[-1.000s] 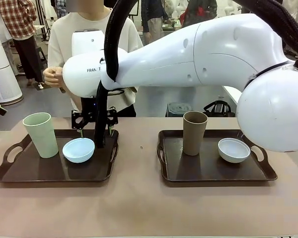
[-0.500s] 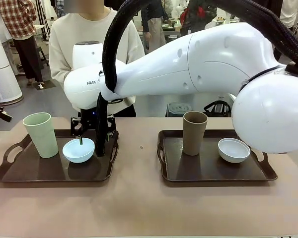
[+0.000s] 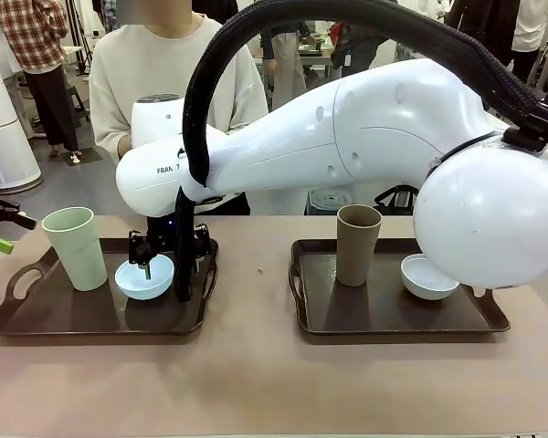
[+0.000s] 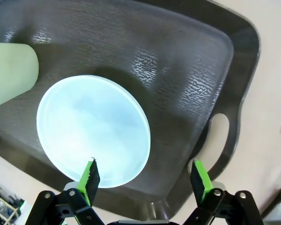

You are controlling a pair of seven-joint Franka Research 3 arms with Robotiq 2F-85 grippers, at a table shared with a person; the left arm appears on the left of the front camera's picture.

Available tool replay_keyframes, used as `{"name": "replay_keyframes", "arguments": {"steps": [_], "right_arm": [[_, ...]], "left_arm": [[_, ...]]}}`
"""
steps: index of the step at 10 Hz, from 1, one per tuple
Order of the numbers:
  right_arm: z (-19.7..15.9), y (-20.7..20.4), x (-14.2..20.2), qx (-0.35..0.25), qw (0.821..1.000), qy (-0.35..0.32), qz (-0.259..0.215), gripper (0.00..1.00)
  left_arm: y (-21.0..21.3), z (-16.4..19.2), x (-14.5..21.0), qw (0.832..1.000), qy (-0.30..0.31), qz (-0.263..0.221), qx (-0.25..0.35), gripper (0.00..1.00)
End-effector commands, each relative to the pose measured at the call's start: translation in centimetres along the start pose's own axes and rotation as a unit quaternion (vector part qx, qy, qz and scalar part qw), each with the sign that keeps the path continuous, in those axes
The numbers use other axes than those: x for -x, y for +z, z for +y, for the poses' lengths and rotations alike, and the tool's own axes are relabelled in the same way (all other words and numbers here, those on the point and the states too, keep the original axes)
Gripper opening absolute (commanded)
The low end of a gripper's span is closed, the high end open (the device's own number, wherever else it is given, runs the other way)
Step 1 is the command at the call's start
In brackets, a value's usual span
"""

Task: Set up a tray with a mat and arrange the tableware.
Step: Pick up the Picnic Bowl and Reusable plastic cup from the Handle tray in front of the human's position and hold them in the air.

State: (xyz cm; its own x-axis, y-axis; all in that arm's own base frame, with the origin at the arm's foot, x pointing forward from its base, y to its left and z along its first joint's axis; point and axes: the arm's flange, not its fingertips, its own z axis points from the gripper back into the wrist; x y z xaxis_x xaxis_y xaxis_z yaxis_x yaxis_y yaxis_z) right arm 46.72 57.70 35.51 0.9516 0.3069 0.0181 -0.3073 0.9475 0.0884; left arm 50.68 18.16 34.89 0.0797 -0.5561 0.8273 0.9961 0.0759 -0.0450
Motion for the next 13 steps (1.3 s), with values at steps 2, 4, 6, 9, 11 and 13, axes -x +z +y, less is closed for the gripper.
{"name": "replay_keyframes", "arguments": {"steps": [2,4,6,9,11,13], "right_arm": [[0.0,-0.5,0.0,-0.002,1.0,0.009,-0.012,1.0],[-0.4,-0.7,0.1,-0.006,1.0,0.012,-0.017,1.0],[-1.1,-0.8,0.2,-0.014,1.0,0.012,-0.017,1.0],[-1.4,-0.7,0.1,-0.02,0.999,0.012,-0.03,1.0],[-1.5,-0.9,-0.4,-0.024,0.999,0.01,-0.034,1.0],[-1.5,-1.1,-0.8,-0.026,0.999,0.007,-0.033,1.0]], "left_arm": [[-3.0,1.7,0.0,0.999,-0.005,0.005,-0.039,1.0],[-5.0,2.3,-0.8,1.0,-0.002,0.001,-0.027,1.0],[-6.8,2.8,-1.4,1.0,-0.005,0.002,-0.023,1.0],[-8.0,3.3,-1.0,1.0,0.009,0.003,-0.014,1.0],[-9.0,2.8,-0.7,1.0,0.011,0.005,0.01,1.0],[-9.9,2.1,-0.2,0.999,0.01,0.005,0.034,1.0]]}}
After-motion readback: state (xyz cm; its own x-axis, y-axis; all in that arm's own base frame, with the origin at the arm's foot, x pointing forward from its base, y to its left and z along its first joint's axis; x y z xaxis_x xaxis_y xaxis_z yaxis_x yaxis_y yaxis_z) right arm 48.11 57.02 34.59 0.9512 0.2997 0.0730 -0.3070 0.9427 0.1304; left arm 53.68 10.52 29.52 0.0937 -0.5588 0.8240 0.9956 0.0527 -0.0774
